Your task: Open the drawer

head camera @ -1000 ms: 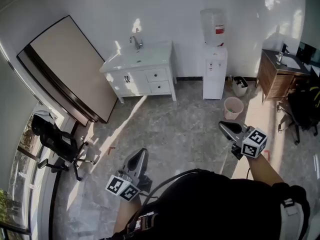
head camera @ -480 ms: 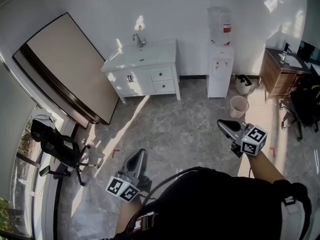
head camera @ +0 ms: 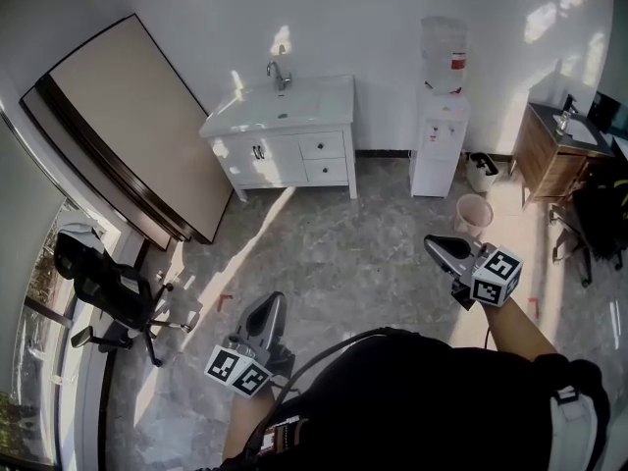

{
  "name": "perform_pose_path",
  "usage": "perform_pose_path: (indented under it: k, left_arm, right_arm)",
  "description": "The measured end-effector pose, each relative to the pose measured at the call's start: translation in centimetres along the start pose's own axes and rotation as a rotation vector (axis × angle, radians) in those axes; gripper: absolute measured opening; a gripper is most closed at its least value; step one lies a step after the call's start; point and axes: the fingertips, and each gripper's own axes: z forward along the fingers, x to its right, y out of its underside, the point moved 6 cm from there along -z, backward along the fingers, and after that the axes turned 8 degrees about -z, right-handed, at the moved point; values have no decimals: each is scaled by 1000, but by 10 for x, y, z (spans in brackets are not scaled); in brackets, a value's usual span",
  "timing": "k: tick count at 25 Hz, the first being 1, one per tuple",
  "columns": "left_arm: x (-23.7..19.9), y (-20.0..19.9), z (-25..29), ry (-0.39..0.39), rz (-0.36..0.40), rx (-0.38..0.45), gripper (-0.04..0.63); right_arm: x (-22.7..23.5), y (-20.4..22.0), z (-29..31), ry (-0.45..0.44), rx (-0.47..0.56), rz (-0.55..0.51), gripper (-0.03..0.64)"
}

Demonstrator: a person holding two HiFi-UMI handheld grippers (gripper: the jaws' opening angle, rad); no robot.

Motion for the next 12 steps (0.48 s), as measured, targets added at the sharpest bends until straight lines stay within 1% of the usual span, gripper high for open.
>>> perform_pose_path:
  k: [3,6,9,12]
  left_arm:
    - [-8,1,11,-24,-7,1,-8]
    - [-8,0,30,-37,15,4,-8]
    - [-10,-3,51,-68,46,24,-8]
    - [-8,-3,77,-100,50,44,-8]
  right_arm:
    - [14,2,14,-25,10,3,-3]
    - [34,6,28,-62,13,-2,-3]
    - [65,8,40,-95,22,-3,-3]
    - [102,3,45,-120,35,-4,-4]
